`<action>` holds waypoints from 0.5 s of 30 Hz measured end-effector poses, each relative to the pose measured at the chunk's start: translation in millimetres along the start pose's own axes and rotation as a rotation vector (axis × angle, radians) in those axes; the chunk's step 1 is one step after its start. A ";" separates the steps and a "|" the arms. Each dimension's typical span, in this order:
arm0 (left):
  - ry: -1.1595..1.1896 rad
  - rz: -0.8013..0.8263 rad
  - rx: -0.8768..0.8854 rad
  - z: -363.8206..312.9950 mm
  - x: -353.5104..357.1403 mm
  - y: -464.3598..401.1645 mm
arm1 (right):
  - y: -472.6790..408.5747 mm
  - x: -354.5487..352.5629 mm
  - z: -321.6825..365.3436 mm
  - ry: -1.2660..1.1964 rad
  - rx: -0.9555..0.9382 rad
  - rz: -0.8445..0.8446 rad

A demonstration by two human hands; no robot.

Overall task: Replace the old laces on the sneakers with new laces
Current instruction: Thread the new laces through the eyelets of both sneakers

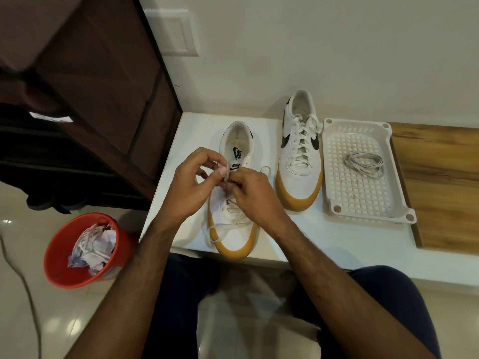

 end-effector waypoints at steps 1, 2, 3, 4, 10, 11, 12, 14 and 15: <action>-0.012 0.059 -0.059 5.5 -1.6 -2.0 | 0.3 -4.2 0.4 -0.044 0.021 -0.012; -0.032 0.119 -0.117 12.0 -3.3 -3.7 | 0.4 -7.4 0.0 -0.088 0.047 -0.020; -0.058 0.168 -0.160 16.9 -4.5 -4.8 | 0.5 -10.5 0.8 -0.122 0.068 -0.022; -0.086 0.196 -0.182 21.0 -4.7 -5.2 | 0.5 -12.2 0.7 -0.141 0.082 -0.020; -0.074 0.183 -0.202 21.4 4.7 -6.0 | -11.5 -30.5 29.0 -0.499 -0.012 -0.202; -0.081 0.143 -0.202 21.7 3.5 -7.5 | -13.5 -36.0 35.5 -0.593 -0.049 -0.248; -0.097 0.105 -0.195 22.9 1.6 -8.8 | -14.7 -39.7 37.6 -0.662 -0.063 -0.288; -0.123 0.051 -0.168 24.9 -1.2 -9.7 | -13.6 -42.6 31.7 -0.755 -0.020 -0.337; -0.119 0.026 -0.160 25.9 -1.5 -9.8 | -11.9 -40.7 23.8 -0.771 0.032 -0.336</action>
Point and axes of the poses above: each hand's wrist, its own y-axis away from the middle knuckle, its own x-axis out of the palm, z = x × y, the point moved 2 cm from there along -y, towards the middle knuckle, and after that the axes turned 14 degrees about -x, right-handed, at the moved point
